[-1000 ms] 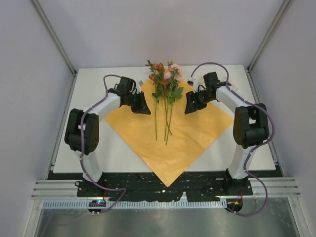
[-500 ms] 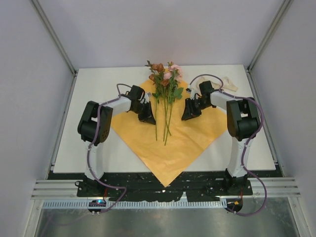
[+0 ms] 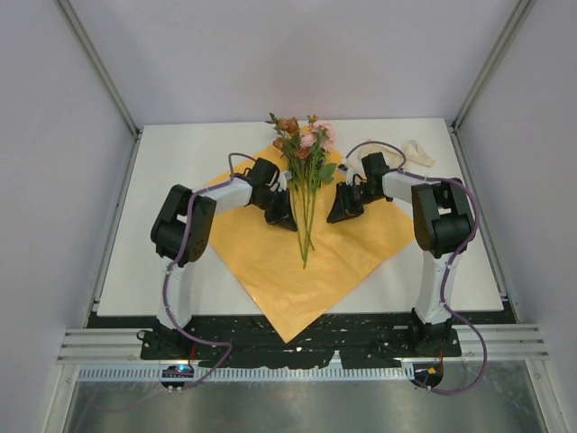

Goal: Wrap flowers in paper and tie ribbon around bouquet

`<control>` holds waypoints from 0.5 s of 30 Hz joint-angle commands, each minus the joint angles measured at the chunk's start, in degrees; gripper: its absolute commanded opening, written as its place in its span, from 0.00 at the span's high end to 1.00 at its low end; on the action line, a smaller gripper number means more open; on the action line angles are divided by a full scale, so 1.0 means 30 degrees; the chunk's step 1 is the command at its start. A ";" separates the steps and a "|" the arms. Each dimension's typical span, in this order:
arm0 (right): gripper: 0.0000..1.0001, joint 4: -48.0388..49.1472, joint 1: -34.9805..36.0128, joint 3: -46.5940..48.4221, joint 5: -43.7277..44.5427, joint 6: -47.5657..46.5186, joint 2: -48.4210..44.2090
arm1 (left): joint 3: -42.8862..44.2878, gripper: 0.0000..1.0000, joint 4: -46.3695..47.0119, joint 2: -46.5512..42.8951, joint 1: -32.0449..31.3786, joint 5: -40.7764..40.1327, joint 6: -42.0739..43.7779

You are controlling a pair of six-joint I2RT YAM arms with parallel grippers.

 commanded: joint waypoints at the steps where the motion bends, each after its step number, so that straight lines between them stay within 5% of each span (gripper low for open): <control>1: 0.74 -0.0330 0.0274 -0.0181 0.1144 -0.0537 0.0696 | -0.0120 0.93 -0.0265 -0.1250 0.0306 0.0279 0.0979; 4: 0.74 -0.1151 0.0274 0.0462 0.0851 -0.1472 -0.0063 | -0.1759 0.69 -0.0206 -0.4059 0.0774 0.0310 0.2762; 8: 0.69 -0.2468 0.0245 0.1049 0.0587 -0.2970 -0.1789 | -0.4339 0.23 -0.1228 -0.8656 0.1331 -0.0770 0.6362; 12: 0.66 -0.4691 0.0215 0.1723 0.0673 -0.5046 -0.3521 | -0.7293 0.00 -0.1760 -1.3342 0.1391 -0.1096 1.3298; 15: 0.66 -0.6073 0.0215 0.1667 0.0792 -0.5580 -0.4370 | -0.9668 0.00 -0.2808 -1.6657 0.1158 -0.1330 1.9332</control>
